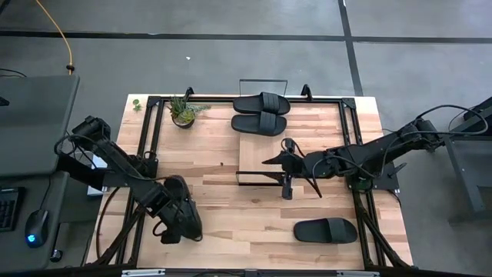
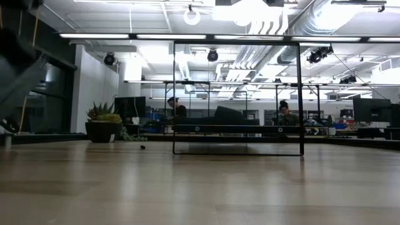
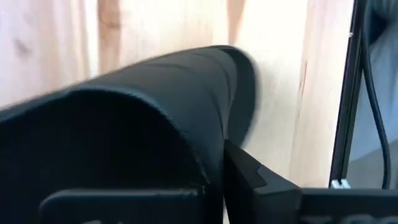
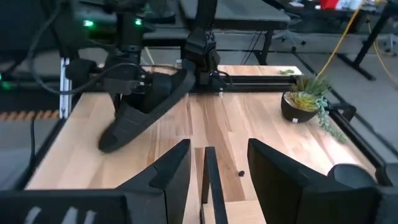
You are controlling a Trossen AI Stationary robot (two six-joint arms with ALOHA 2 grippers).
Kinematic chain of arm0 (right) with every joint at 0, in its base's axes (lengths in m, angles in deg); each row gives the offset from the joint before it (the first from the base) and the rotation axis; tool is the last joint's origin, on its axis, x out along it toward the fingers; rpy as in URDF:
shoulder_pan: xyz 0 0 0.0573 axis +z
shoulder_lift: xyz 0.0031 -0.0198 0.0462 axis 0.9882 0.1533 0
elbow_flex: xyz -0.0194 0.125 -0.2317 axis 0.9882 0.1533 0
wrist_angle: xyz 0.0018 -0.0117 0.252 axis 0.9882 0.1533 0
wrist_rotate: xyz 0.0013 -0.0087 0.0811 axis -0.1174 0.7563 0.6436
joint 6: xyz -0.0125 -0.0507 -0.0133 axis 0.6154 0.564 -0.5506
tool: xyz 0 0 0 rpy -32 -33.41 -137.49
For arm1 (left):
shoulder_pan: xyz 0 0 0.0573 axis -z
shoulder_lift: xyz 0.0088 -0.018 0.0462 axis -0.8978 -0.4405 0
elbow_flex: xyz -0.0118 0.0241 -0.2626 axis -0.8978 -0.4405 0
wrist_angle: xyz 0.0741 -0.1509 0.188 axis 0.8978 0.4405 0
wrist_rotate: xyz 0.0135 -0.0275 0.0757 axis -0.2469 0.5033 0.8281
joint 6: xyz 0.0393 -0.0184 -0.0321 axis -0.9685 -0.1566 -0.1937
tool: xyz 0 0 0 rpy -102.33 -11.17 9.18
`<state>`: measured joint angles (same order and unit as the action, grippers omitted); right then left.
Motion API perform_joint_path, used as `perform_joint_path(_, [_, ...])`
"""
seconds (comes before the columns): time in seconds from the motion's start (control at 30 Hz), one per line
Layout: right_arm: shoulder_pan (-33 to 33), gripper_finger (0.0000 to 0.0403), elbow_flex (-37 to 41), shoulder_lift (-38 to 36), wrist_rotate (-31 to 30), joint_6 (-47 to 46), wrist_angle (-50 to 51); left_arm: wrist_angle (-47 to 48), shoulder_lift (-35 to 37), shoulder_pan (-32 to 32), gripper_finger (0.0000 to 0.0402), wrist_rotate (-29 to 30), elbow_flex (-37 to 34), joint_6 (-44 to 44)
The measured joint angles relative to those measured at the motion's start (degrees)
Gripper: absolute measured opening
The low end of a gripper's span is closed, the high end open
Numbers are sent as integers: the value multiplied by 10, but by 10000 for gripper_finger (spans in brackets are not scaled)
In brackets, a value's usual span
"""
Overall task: Pick and place slides into the shelf
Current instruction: Put the left black slide on the shelf
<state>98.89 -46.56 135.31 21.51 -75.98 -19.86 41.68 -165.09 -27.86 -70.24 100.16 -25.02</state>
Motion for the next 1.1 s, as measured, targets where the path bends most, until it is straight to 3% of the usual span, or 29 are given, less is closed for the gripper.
perform_joint_path(0.17, [-21, 151, 0, 0, 5, -70, -1, 137, -1, -1, 4, 20, 83, -22])
perform_joint_path(0.37, [-37, 151, 0, 3, 14, -74, -14, 268, 0, -7, 10, 53, 183, -44])
perform_joint_path(0.5, [-52, 151, -1, 22, 28, -68, -46, 298, 0, -35, 4, 55, 227, -76])
perform_joint_path(0.7, [-79, 151, -1, 54, 104, -43, -123, 302, 0, -107, 6, 46, 249, -163])
perform_joint_path(1.1, [-125, 152, -61, 96, 123, -24, -132, 288, -51, -207, 7, 11, 270, -260])
